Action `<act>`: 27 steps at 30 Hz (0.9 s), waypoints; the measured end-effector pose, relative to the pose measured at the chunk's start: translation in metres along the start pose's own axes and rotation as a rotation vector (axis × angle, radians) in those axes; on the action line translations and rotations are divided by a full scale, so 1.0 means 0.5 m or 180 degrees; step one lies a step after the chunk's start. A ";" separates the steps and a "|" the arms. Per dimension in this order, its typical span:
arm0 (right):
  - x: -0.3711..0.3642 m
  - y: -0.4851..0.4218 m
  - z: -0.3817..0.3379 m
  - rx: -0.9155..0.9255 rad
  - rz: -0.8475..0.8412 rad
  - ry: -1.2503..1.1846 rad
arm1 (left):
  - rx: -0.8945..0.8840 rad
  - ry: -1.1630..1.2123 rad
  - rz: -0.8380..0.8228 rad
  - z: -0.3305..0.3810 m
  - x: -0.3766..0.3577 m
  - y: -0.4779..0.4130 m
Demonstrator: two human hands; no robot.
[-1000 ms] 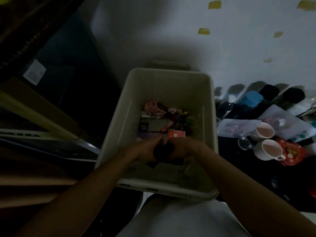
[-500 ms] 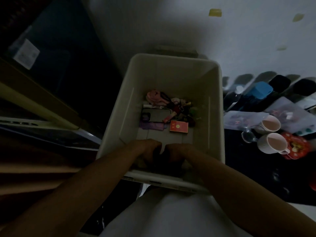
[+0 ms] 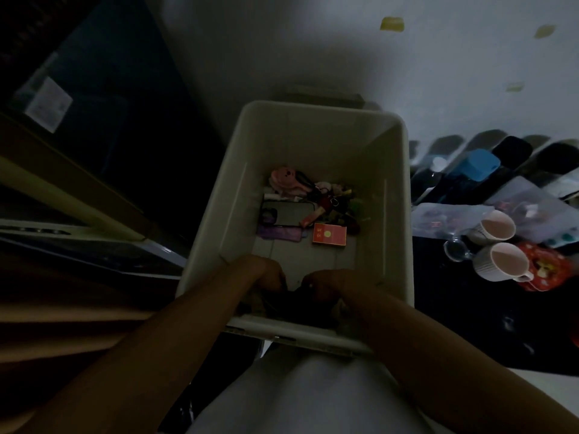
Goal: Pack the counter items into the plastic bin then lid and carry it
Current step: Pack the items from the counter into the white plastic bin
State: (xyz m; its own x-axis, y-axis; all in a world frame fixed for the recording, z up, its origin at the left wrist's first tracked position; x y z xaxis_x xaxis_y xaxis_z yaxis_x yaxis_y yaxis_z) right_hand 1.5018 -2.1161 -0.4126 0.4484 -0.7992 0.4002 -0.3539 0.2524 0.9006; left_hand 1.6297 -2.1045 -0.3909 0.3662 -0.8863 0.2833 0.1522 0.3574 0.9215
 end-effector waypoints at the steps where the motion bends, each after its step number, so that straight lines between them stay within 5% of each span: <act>1: -0.001 0.004 -0.001 -0.0001 -0.0044 -0.0097 | 0.0025 0.0048 0.0005 0.001 -0.002 0.002; 12: 0.104 0.089 0.001 -0.0021 0.1160 -0.0236 | -0.0553 0.0404 0.0945 0.030 0.069 0.038; 27: 0.216 0.368 0.047 0.1132 0.2253 -0.2168 | -0.2182 0.1797 0.1853 0.184 0.169 0.226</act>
State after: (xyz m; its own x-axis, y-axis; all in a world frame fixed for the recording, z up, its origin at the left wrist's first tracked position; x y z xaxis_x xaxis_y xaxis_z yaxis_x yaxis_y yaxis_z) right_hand 1.4658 -2.1690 -0.2076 -0.4741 -0.6976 0.5371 -0.6260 0.6961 0.3515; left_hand 1.5936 -2.1662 -0.2384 0.8955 -0.3232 0.3059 0.2369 0.9282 0.2870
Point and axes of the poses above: each hand's wrist, its own y-axis away from the middle knuckle, its own x-axis out of the back of the hand, z = x × y, the point moved 6 cm from there along -y, towards the middle knuckle, and after that the axes turned 15 degrees about y, right-handed, at the moved point
